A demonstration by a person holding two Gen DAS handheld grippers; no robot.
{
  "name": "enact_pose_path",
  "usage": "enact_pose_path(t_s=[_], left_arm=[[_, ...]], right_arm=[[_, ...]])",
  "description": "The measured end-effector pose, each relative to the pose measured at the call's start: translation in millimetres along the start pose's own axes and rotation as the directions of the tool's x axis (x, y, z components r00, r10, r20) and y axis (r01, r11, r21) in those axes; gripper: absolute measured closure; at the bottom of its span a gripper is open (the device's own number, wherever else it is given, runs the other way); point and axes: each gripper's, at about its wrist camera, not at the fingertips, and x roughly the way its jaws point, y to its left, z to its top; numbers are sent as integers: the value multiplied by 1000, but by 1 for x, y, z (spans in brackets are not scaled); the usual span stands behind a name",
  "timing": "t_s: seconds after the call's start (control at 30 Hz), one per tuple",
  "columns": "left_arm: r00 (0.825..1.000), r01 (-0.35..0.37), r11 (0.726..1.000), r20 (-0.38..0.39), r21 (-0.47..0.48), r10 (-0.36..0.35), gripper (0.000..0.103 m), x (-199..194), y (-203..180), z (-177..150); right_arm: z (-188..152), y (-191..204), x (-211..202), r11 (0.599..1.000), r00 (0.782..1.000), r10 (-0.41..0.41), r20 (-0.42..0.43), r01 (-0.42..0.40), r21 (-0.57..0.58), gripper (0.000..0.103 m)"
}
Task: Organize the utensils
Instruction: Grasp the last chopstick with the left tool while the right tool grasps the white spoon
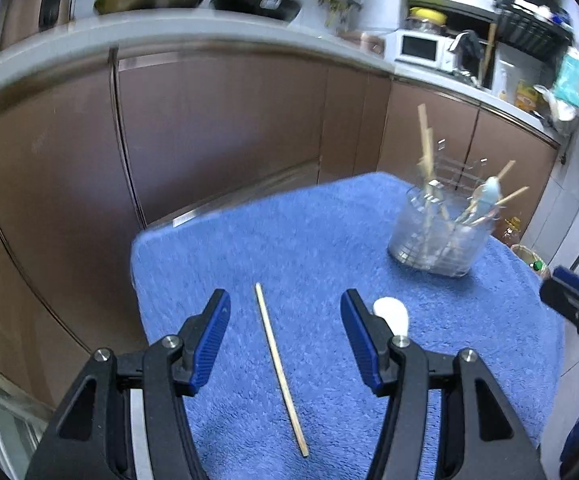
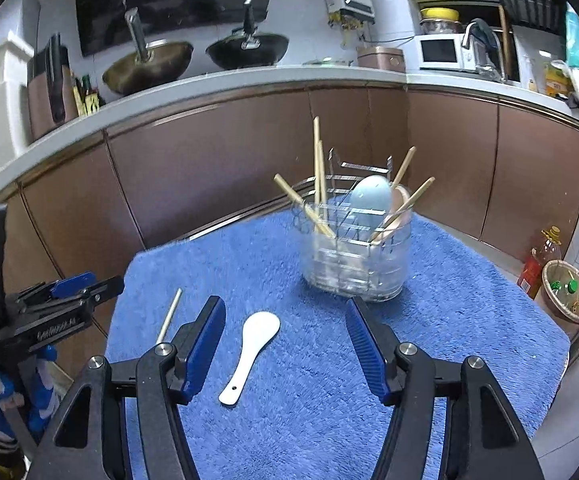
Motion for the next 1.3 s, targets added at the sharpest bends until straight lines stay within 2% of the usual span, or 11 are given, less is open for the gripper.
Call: enact_pose_path(t_s=[0.13,0.27,0.4,0.5,0.67,0.83,0.9,0.97,1.03,1.17,1.3], left_arm=[[997,8,1000,-76,-25,-10,48,28,17,-4],[986,38,998,-159,-59,-47,48,56,33,-6],[963,71,995,-254,-65,-85,48,81,38,-13],[949,91,994,-297,-59,-104,48,95,36,-13],[936,104,993,-334,-47,-114,49,110,30,-9],[915,111,993,-385,-43,-119,60,127,24,-5],[909,108,993,-401,-44,-116,66,131,21,-6],[909,97,995,-403,-34,-103,69,133,20,-7],[908,90,996,-408,-22,-91,71,133,18,-7],[901,90,996,-425,-19,-90,74,136,18,-5],[893,95,995,-439,-21,-95,74,139,21,-2]], right_arm=[[-4,8,25,999,998,-3,-59,0,-44,41],[-11,23,61,994,991,-10,-130,-4,-109,41],[-17,41,99,981,979,-42,-202,2,-192,41],[-22,51,127,967,963,-87,-254,20,-254,41],[-27,60,165,943,933,-162,-321,50,-330,42],[-30,63,188,920,906,-225,-358,77,-384,46],[-27,58,192,930,903,-215,-372,73,-360,51],[-24,53,193,933,900,-212,-380,71,-353,58],[-21,42,192,953,897,-171,-408,46,-300,63],[-13,18,184,985,899,-85,-430,12,-170,63],[-11,-10,169,998,903,-3,-429,-21,-51,63]])
